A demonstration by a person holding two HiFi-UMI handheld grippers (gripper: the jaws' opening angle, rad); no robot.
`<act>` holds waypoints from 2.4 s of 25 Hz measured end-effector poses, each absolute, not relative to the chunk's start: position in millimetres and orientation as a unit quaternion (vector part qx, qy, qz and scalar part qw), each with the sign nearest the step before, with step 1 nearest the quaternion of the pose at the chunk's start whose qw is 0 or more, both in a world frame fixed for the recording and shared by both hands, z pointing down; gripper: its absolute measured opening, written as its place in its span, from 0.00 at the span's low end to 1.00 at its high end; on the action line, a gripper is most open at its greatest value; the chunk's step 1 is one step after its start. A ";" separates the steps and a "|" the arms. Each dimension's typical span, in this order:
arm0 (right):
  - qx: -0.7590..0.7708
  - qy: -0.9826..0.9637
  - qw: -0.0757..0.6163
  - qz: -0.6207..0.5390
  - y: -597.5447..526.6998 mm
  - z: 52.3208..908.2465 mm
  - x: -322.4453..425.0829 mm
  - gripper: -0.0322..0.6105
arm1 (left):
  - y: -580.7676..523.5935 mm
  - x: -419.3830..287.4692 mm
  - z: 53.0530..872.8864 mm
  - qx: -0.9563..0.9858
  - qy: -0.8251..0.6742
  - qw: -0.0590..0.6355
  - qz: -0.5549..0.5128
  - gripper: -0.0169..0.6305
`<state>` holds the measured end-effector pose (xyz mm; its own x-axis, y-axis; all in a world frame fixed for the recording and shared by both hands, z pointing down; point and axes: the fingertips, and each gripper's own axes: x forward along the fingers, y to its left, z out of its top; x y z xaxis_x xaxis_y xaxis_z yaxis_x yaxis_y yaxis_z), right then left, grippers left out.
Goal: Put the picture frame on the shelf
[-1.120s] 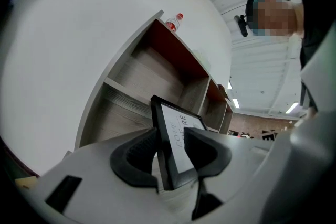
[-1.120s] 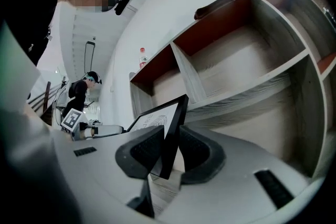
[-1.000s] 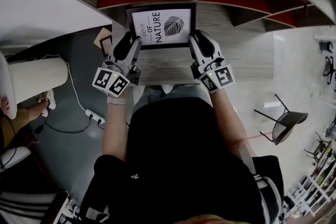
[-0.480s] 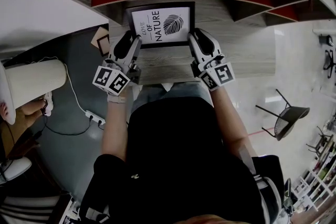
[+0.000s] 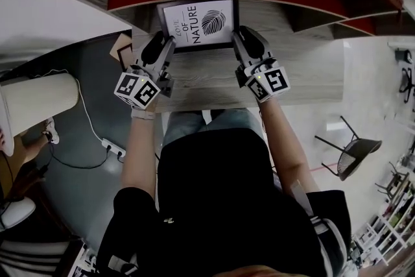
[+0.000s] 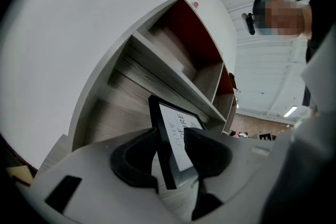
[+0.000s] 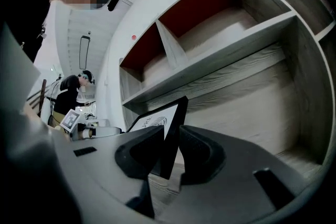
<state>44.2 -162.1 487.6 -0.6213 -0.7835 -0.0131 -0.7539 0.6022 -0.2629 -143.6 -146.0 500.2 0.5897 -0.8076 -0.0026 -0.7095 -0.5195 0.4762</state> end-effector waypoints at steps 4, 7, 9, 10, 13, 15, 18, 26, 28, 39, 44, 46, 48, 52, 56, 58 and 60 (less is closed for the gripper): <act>-0.431 0.893 0.061 -0.115 -183.3 503.4 46.1 0.16 | -164.9 -140.9 517.7 0.863 -0.438 0.223 -0.118 0.26; -0.432 0.893 0.059 -0.114 -197.3 518.5 48.1 0.16 | -178.2 -138.7 533.1 0.863 -0.438 0.223 -0.118 0.26; -0.432 0.893 0.054 -0.115 -206.0 530.1 48.5 0.16 | -187.4 -138.3 542.6 0.861 -0.440 0.225 -0.120 0.26; -0.432 0.893 0.051 -0.116 -209.9 536.1 48.3 0.16 | -191.7 -138.5 546.9 0.861 -0.440 0.225 -0.120 0.26; -0.430 0.894 0.043 -0.117 -220.5 555.7 47.6 0.16 | -203.4 -139.4 557.8 0.861 -0.440 0.226 -0.119 0.26; -0.433 0.893 0.039 -0.122 -227.7 566.7 47.4 0.16 | -211.2 -139.3 563.5 0.860 -0.440 0.226 -0.121 0.26; -0.438 0.889 0.038 -0.129 -237.9 580.4 48.4 0.16 | -220.9 -138.0 571.2 0.860 -0.440 0.227 -0.124 0.26; -0.448 0.883 0.031 -0.137 -261.5 612.4 46.5 0.16 | -241.3 -139.9 603.1 0.856 -0.442 0.237 -0.128 0.26; -0.453 0.880 0.027 -0.138 -266.5 617.6 47.1 0.16 | -245.1 -138.4 609.7 0.857 -0.440 0.238 -0.124 0.26; -0.471 0.870 -0.016 -0.144 -286.3 648.5 48.2 0.16 | -263.3 -132.9 643.4 0.853 -0.452 0.248 -0.080 0.26; -0.478 0.866 -0.043 -0.143 -292.4 658.2 46.7 0.16 | -275.3 -132.1 651.3 0.848 -0.471 0.239 -0.048 0.26; -0.480 0.864 -0.054 -0.142 -294.9 660.8 45.8 0.16 | -281.7 -131.8 652.7 0.846 -0.479 0.232 -0.030 0.26; -0.483 0.862 -0.066 -0.141 -296.8 663.3 45.5 0.16 | -286.7 -131.6 652.3 0.845 -0.483 0.227 -0.022 0.26; -0.490 0.858 -0.080 -0.134 -300.1 664.5 46.5 0.16 | -292.1 -130.7 653.7 0.847 -0.484 0.219 -0.008 0.26; -0.489 0.858 -0.089 -0.130 -304.6 664.4 45.2 0.16 | -296.9 -126.3 657.7 0.851 -0.484 0.205 0.017 0.26; -0.490 0.858 -0.090 -0.128 -307.4 663.9 44.0 0.16 | -300.8 -125.2 658.3 0.849 -0.486 0.205 0.019 0.26; -0.493 0.856 -0.090 -0.126 -311.5 662.7 44.0 0.16 | -305.2 -125.2 656.9 0.848 -0.489 0.205 0.015 0.26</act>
<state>44.0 -311.5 662.7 -0.4984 -0.8208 0.2792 -0.8664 0.4828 -0.1274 -125.2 -305.2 656.9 0.5212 -0.8231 0.2257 -0.8353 -0.4378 0.3325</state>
